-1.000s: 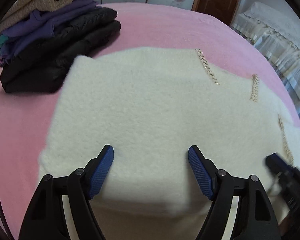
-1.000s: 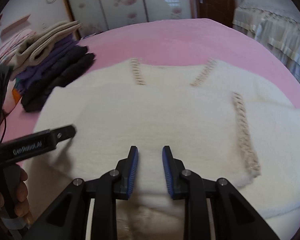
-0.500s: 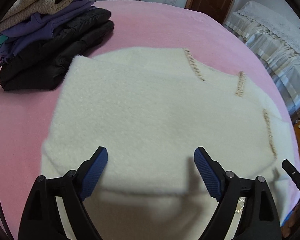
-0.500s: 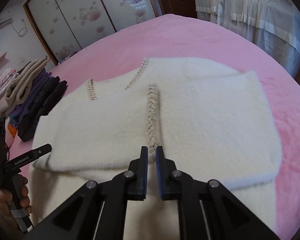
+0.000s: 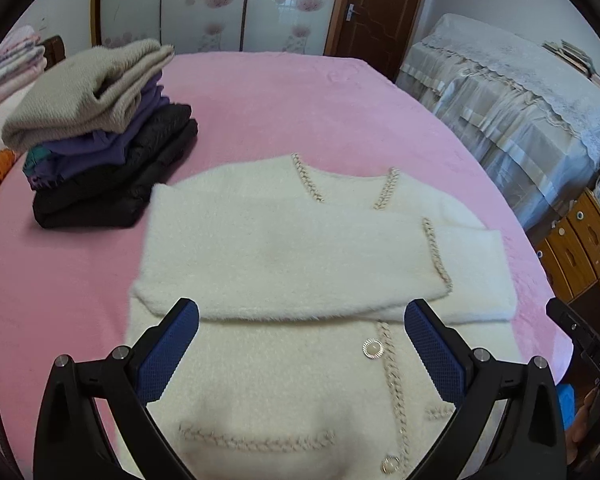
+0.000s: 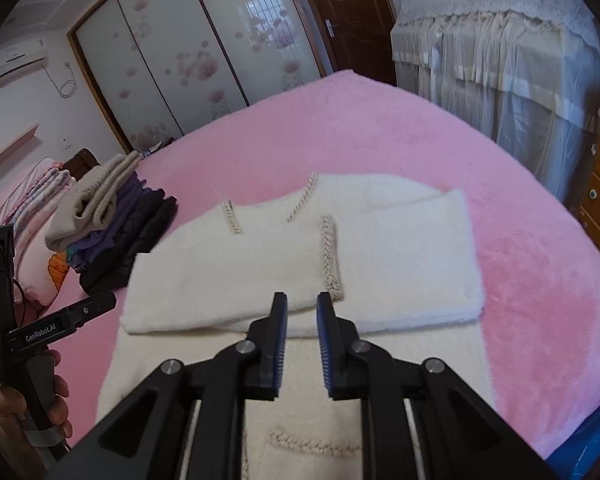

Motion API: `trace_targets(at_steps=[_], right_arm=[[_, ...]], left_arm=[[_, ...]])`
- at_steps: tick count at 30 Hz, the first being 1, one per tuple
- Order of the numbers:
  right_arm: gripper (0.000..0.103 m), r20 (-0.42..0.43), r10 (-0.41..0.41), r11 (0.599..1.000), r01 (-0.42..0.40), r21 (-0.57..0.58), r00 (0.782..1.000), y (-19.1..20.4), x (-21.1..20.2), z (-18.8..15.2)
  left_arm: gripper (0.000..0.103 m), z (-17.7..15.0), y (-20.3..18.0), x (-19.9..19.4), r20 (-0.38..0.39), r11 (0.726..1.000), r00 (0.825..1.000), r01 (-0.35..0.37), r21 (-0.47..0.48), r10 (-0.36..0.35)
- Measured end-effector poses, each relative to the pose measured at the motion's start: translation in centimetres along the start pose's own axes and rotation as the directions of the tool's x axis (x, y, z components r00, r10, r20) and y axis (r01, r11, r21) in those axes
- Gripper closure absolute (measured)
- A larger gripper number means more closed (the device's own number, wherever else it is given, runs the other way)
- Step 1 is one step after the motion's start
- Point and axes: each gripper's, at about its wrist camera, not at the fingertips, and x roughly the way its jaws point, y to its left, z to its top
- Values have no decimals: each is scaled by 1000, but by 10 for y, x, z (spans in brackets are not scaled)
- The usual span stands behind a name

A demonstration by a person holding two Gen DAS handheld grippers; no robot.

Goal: Fold large clothes

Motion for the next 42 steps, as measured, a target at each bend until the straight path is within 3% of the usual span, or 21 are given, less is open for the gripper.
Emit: trace_targets(at_steps=[12, 17, 26, 35, 39, 42], right_arm=[[78, 103, -16, 999, 20, -31, 994, 8, -95, -9], [70, 145, -13, 998, 22, -60, 989, 9, -124, -22], [70, 259, 49, 981, 2, -195, 965, 23, -172, -58], [69, 372, 91, 954, 27, -300, 924, 15, -199, -94], [68, 336, 75, 949, 36, -312, 939, 0, -191, -108], [68, 285, 30, 947, 64, -315, 958, -17, -177, -120]], left_arm=[[1, -26, -22, -98, 112, 1000, 993, 27, 13, -28], [1, -47, -29, -137, 184, 999, 983, 20, 46, -28], [1, -91, -36, -197, 272, 995, 962, -19, 99, -9], [1, -138, -39, -207, 240, 988, 971, -42, 151, 5], [1, -158, -22, -188, 142, 991, 989, 11, 133, -30], [1, -175, 3, -173, 131, 997, 991, -37, 75, 27]])
